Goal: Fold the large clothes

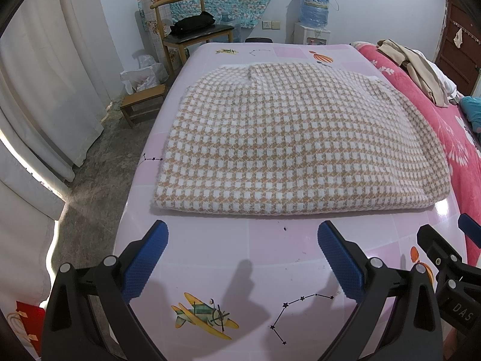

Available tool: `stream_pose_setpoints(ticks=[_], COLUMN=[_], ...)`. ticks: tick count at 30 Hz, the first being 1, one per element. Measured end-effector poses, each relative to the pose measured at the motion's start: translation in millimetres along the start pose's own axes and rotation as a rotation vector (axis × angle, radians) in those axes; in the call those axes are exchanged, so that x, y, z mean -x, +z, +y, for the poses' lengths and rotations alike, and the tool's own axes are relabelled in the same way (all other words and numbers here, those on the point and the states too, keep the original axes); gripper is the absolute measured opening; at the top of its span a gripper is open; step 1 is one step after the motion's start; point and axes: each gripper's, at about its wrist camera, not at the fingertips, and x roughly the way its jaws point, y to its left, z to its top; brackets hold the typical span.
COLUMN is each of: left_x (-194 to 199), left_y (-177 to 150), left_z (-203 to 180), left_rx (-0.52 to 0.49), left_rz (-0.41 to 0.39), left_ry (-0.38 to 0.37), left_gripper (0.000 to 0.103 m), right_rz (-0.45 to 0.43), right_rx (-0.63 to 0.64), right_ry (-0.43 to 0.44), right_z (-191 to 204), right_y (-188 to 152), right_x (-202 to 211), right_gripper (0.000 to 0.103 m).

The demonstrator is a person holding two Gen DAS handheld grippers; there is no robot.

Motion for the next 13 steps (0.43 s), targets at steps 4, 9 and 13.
stream_pose_setpoints(ticks=[4,9,13], left_x=[-0.2,-0.4,-0.5], left_y=[-0.2,-0.4,-0.7], left_z=[0.2,0.3,0.5], left_rx=[-0.001,-0.001,-0.001], left_rz=[-0.001,-0.001,0.001], left_ry=[-0.001,-0.001,0.001], left_gripper=[0.098,0.098,0.098], right_rz=[0.0,0.0,0.0], right_rx=[0.001,0.001,0.001], right_ry=[0.0,0.0,0.0], right_z=[-0.7,-1.0,-1.6], right_y=[0.1,-0.1,0.2], right_x=[-0.1,0.0,0.0], right_gripper=[0.095,0.095,0.095])
